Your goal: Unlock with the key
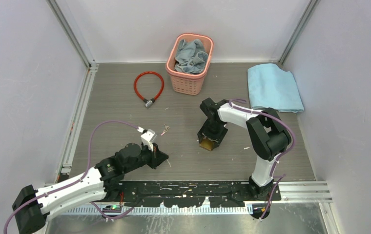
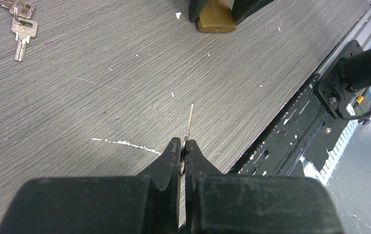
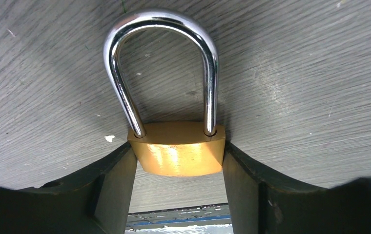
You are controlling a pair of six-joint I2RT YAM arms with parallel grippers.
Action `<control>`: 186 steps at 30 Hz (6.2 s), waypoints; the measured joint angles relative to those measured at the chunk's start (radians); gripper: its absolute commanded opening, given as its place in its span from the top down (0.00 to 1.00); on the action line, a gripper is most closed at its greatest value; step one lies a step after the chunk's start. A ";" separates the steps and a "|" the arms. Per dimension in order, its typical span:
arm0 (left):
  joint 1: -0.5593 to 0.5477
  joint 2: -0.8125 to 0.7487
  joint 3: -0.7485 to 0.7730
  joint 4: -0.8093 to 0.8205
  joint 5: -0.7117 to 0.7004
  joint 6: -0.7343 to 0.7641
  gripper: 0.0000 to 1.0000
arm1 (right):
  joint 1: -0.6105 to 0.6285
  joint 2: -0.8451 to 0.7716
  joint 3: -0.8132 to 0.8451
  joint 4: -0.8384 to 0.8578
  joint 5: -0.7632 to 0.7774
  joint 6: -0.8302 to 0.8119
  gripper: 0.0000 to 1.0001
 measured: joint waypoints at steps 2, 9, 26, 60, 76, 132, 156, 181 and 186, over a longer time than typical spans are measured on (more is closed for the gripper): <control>0.000 0.002 0.000 0.000 0.000 0.000 1.00 | 0.000 -0.005 -0.002 0.003 0.000 -0.001 0.96; 0.000 -0.007 -0.001 0.000 0.000 -0.006 1.00 | 0.000 -0.040 -0.018 0.031 0.018 -0.010 0.99; 0.000 -0.012 0.057 0.002 0.003 -0.028 1.00 | 0.000 -0.396 -0.085 0.072 0.055 0.057 0.99; 0.000 0.172 0.253 0.108 0.062 -0.095 1.00 | -0.040 -0.606 -0.026 0.027 0.090 0.280 0.99; -0.001 0.364 0.322 0.258 0.099 -0.140 1.00 | -0.018 -0.704 -0.055 -0.016 0.108 0.565 0.99; -0.021 0.508 0.365 0.345 0.069 -0.174 1.00 | 0.159 -0.636 -0.028 -0.018 0.177 0.566 0.99; -0.021 0.512 0.361 0.353 0.055 -0.174 1.00 | 0.168 -0.636 -0.028 -0.009 0.177 0.565 0.99; -0.021 0.496 0.356 0.351 0.024 -0.171 1.00 | 0.172 -0.637 -0.049 0.019 0.180 0.561 0.99; -0.021 0.496 0.356 0.350 0.017 -0.171 1.00 | 0.172 -0.643 -0.050 0.021 0.181 0.561 0.99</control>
